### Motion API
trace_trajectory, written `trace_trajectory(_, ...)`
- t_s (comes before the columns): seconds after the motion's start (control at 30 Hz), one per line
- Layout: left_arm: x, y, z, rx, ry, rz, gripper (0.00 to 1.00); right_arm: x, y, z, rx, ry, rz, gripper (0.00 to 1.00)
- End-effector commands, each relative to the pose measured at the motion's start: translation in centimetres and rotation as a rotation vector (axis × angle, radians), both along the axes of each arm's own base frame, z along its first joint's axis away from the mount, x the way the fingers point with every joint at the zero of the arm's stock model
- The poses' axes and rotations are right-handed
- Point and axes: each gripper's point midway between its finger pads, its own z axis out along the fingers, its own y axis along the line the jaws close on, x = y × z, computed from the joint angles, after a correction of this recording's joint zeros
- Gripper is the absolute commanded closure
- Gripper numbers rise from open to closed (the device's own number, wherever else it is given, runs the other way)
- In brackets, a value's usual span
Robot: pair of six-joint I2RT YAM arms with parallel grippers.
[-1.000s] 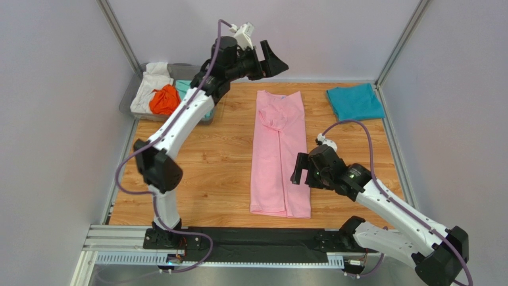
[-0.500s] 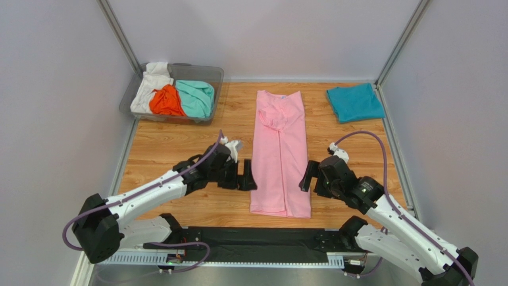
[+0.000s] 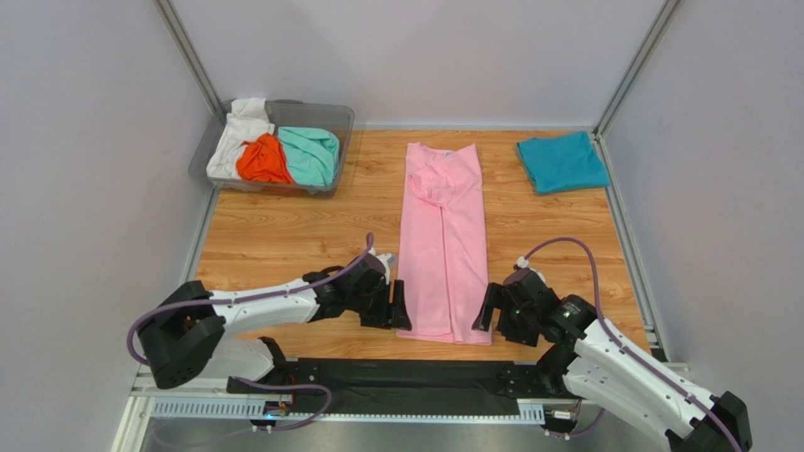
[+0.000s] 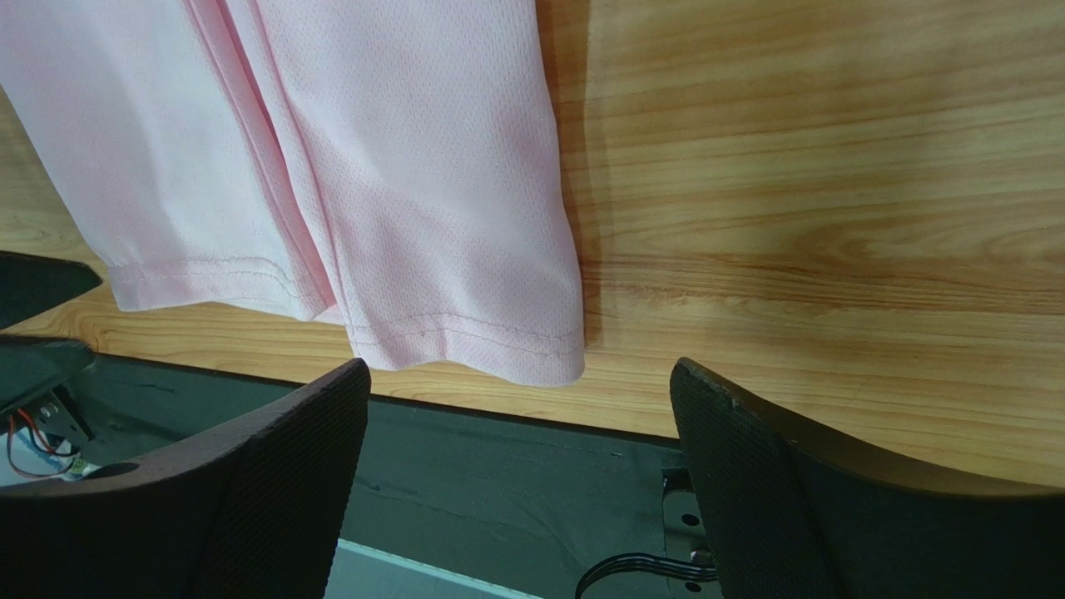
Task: Fold and stack the t-shirts
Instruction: Fold the tshirt
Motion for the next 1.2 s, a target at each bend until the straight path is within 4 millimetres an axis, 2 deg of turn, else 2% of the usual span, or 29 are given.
trace_trajectory(0.0,0.5,-1.6,0.0,-0.029,0.014,0.001,0.33,-0.3,1.5,0.4,0.090,0.022,-0.002,0.10)
trace_trajectory(0.1,0.3,-1.6,-0.9,-0.008,0.044,0.003,0.42,-0.6,1.6,-0.2,0.098,0.042,-0.005,0.13)
trace_trajectory(0.13,0.3,-1.6,-1.0,-0.003,0.048,0.005,0.52,-0.6,1.7,-0.3,0.100,0.046,-0.007,0.14)
trace_trajectory(0.17,0.2,-1.4,-1.3,0.008,0.055,0.005,0.55,-0.7,1.7,-0.6,0.099,0.051,-0.006,0.14)
trace_trajectory(0.23,0.0,-1.1,-1.6,0.026,0.066,0.003,0.57,-0.7,1.7,-0.8,0.098,0.058,-0.009,0.15)
trace_trajectory(0.37,-0.7,0.0,-2.6,0.062,0.088,0.017,0.69,-0.8,1.6,-1.6,0.093,0.068,-0.012,0.17)
trace_trajectory(0.47,-0.8,-0.1,-2.9,0.064,0.098,0.010,0.76,-0.8,1.9,-2.0,0.099,0.076,-0.007,0.20)
trace_trajectory(0.63,-0.8,-0.4,-3.1,0.065,0.110,0.003,1.00,-0.8,2.2,-2.7,0.101,0.092,0.001,0.43)
trace_trajectory(0.77,-0.9,-0.5,-2.7,0.056,0.110,-0.004,1.00,-0.7,2.1,-2.9,0.093,0.089,0.002,0.66)
trace_trajectory(0.8,-0.9,-0.5,-2.6,0.051,0.107,-0.003,1.00,-0.6,2.1,-2.9,0.091,0.083,-0.001,0.78)
trace_trajectory(0.9,-0.7,-0.6,-1.7,0.035,0.088,-0.001,1.00,0.2,2.0,-2.4,0.088,0.039,-0.001,0.89)
trace_trajectory(1.17,0.7,-1.6,1.8,-0.001,0.011,-0.016,1.00,3.4,3.1,2.7,0.120,-0.163,0.057,0.98)
